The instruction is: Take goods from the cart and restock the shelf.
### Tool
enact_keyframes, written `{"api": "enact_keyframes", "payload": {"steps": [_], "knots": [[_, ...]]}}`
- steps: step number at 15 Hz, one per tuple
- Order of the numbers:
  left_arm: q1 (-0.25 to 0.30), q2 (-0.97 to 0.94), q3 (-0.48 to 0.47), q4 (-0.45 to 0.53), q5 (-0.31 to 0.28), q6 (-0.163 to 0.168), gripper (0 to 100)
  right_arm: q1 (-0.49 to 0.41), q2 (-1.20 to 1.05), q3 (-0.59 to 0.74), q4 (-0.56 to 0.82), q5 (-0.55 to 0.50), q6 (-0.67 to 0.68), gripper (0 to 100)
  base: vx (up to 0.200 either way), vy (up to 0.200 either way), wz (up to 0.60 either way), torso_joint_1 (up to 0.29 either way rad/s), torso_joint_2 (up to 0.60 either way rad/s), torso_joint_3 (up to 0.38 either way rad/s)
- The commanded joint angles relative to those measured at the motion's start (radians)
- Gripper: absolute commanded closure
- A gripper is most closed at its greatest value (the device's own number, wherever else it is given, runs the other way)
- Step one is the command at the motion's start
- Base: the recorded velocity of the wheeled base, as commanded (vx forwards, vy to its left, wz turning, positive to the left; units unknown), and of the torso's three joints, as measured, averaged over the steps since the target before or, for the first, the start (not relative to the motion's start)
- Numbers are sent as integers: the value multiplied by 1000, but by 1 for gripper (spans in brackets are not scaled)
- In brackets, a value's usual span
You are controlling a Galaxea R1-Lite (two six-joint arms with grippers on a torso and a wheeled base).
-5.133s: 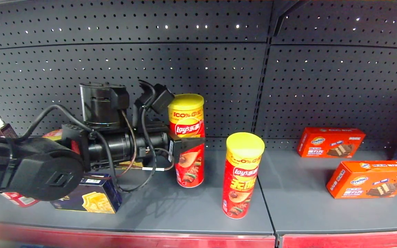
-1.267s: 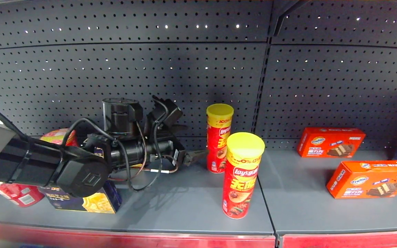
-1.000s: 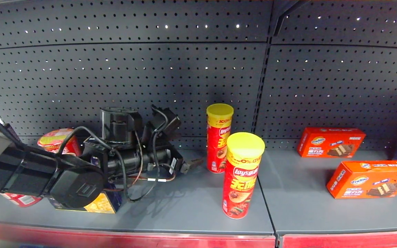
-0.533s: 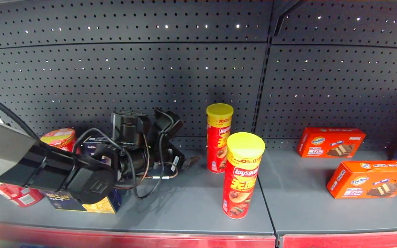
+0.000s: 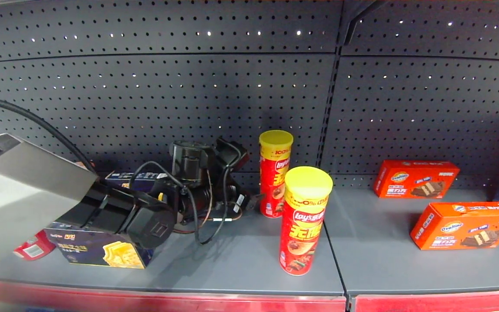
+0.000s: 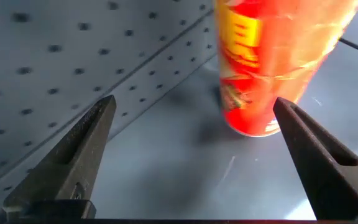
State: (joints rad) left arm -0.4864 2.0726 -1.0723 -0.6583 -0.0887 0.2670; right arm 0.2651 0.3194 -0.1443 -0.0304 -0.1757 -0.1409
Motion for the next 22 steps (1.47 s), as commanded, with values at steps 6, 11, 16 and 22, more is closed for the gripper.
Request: {"api": "enact_keyframes", "payload": {"steps": [6,11,16,22], "knots": [[0,23,-23,-3,44,0,0,0,-3,5,0,1,0,0,0,0,0,0,0,0],[29,24,-37,2,86,72,0,3,-3,6,0,1,0,0,0,0,0,0,0,0],[3,77,-110,2,121,72,0,3,-6,5,-2,1,3,0,0,0,0,0,0,0],[0,72,-101,2,121,69,0,3,-8,5,-2,1,3,0,0,0,0,0,0,0]]}}
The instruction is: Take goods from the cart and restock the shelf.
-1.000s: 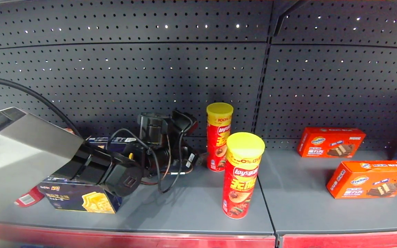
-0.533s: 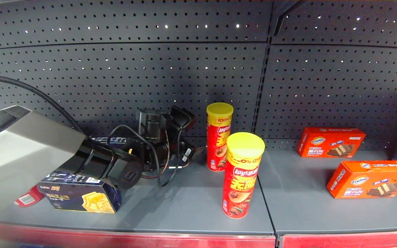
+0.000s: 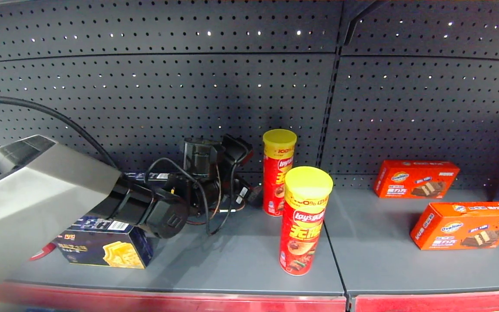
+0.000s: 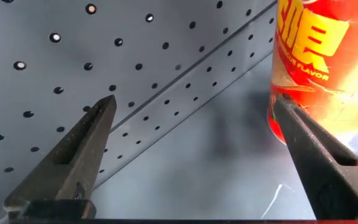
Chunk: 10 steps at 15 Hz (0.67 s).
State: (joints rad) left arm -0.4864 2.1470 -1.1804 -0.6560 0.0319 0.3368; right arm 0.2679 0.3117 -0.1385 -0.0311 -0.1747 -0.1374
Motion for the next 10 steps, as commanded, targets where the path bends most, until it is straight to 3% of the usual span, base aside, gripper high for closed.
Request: {"api": "enact_keyframes", "payload": {"steps": [1,4,8,10], "knots": [[-1,-4,7,-1,0,-2,0,1,0,-1,-1,0,-1,0,0,0,0,0,0,0],[5,-18,7,-2,2,-5,0,5,7,4,-1,3,-1,0,0,0,0,0,0,0],[11,-173,114,-1,8,-5,0,8,99,-82,-1,29,-2,0,0,0,0,0,0,0],[25,-296,196,-2,14,-7,0,10,253,-179,-6,80,-10,0,0,0,0,0,0,0]]}}
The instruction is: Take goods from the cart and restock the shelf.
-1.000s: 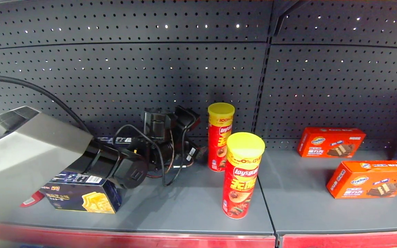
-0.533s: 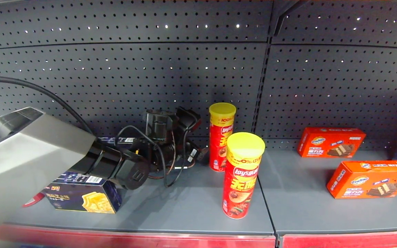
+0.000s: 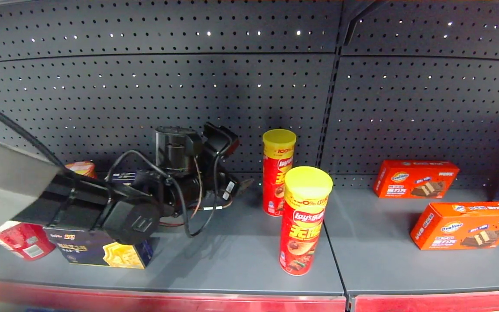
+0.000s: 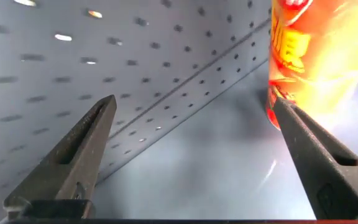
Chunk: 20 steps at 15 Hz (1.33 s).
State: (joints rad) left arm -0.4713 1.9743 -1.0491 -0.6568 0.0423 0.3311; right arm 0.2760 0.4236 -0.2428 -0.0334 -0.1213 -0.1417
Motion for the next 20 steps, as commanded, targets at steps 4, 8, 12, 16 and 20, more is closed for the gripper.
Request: {"api": "enact_keyframes", "payload": {"steps": [4,8,12,16,20], "knots": [[10,-287,199,-1,31,-41,0,45,494,-239,-92,17,4,0,0,0,0,0,0,0],[10,-321,264,-10,33,-46,0,187,800,-263,-312,-86,17,0,0,0,0,0,0,0],[-12,-288,282,-14,30,-46,0,241,1093,-349,-372,-49,37,0,0,0,0,0,0,0],[-40,-268,313,-17,14,-46,0,281,1279,-490,-375,-51,53,0,0,0,0,0,0,0],[-35,-258,337,-18,-2,-47,0,328,1367,-570,-398,-58,83,0,0,0,0,0,0,0]]}}
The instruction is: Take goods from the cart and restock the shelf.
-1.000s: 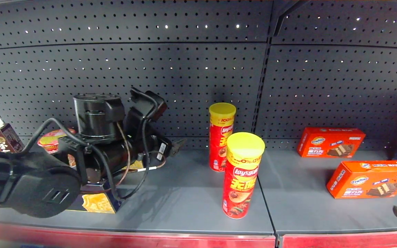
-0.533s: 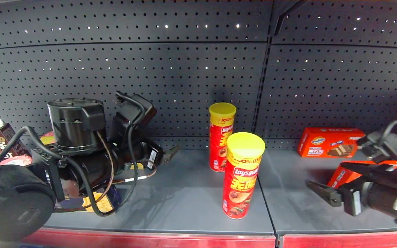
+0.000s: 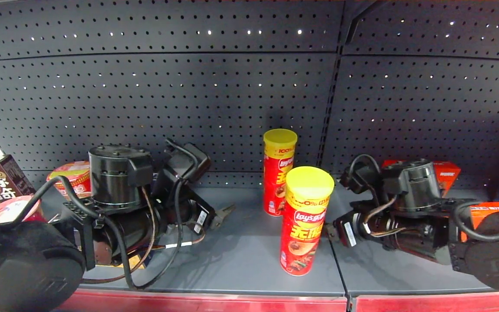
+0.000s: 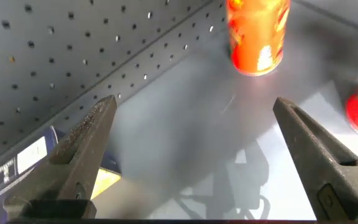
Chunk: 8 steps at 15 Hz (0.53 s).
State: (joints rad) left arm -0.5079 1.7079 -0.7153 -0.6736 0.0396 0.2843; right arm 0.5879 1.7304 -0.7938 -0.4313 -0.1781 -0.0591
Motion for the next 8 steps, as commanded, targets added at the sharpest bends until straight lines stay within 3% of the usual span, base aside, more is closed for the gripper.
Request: {"api": "enact_keyframes", "payload": {"steps": [1,8], "knots": [[3,7,7,-1,0,1,0,23,55,-8,0,-1,1,0,0,0,0,0,0,0],[3,9,14,-21,0,1,0,38,-40,104,0,-20,1,0,0,0,0,0,0,0]]}}
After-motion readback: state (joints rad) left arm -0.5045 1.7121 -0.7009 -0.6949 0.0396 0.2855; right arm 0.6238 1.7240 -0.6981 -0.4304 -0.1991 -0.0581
